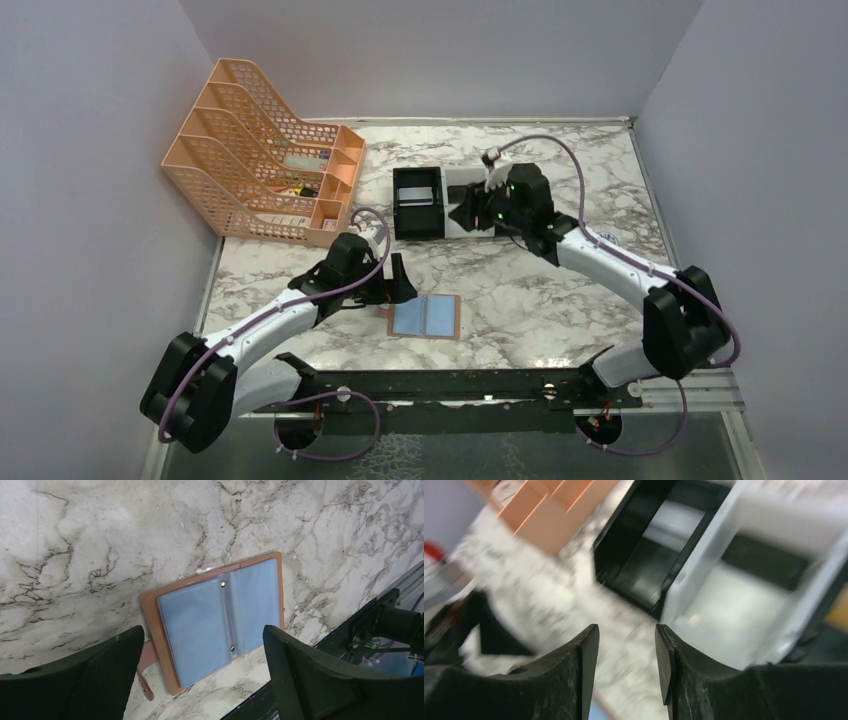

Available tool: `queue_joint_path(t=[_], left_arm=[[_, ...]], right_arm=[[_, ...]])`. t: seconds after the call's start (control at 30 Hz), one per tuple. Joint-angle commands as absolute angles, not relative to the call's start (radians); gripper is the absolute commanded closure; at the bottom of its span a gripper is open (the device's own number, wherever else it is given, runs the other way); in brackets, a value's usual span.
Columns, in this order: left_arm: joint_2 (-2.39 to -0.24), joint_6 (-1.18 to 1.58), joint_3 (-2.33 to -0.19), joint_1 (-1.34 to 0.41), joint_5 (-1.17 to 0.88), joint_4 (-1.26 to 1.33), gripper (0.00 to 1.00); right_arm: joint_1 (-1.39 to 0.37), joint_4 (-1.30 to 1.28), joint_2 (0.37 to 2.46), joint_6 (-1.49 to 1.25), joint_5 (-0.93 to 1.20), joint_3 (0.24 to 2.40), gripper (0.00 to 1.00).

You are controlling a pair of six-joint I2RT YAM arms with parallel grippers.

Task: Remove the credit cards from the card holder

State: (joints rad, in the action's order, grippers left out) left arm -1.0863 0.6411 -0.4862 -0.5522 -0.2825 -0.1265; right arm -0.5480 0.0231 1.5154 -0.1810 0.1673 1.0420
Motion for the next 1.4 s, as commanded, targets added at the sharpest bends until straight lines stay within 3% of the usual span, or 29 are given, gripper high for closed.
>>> queue_joint_path(t=[0.0,0.27,0.43,0.97,1.23,1.37], left_arm=[[-1.119,0.646,-0.492,-0.575,-0.288,-0.130,0.11],[-1.196,0.627,-0.528,-0.628,-0.249,-0.152,0.25],[-1.219,0.620,-0.549,-0.648,-0.204,-0.182,0.26],[-1.264,0.606,-0.557,-0.684,-0.152,-0.233,0.37],[-1.296,0.599,-0.548,-0.707,-0.156,-0.229,0.57],[-1.293,0.607,-0.542,-0.721,-0.151,-0.222,0.63]], right_arm=[[-0.567,0.102,1.417,-0.671,0.510,0.752,0.55],[-0.627,0.113,1.314,-0.782,0.528,0.546,0.59],[-0.640,0.146,1.358,-0.819,0.553,0.493,0.62],[-0.655,0.200,1.528,-0.816,0.598,0.505,0.67],[-0.659,0.250,1.599,-0.838,0.626,0.504,0.70],[-0.659,0.297,1.606,-0.864,0.650,0.509,0.78]])
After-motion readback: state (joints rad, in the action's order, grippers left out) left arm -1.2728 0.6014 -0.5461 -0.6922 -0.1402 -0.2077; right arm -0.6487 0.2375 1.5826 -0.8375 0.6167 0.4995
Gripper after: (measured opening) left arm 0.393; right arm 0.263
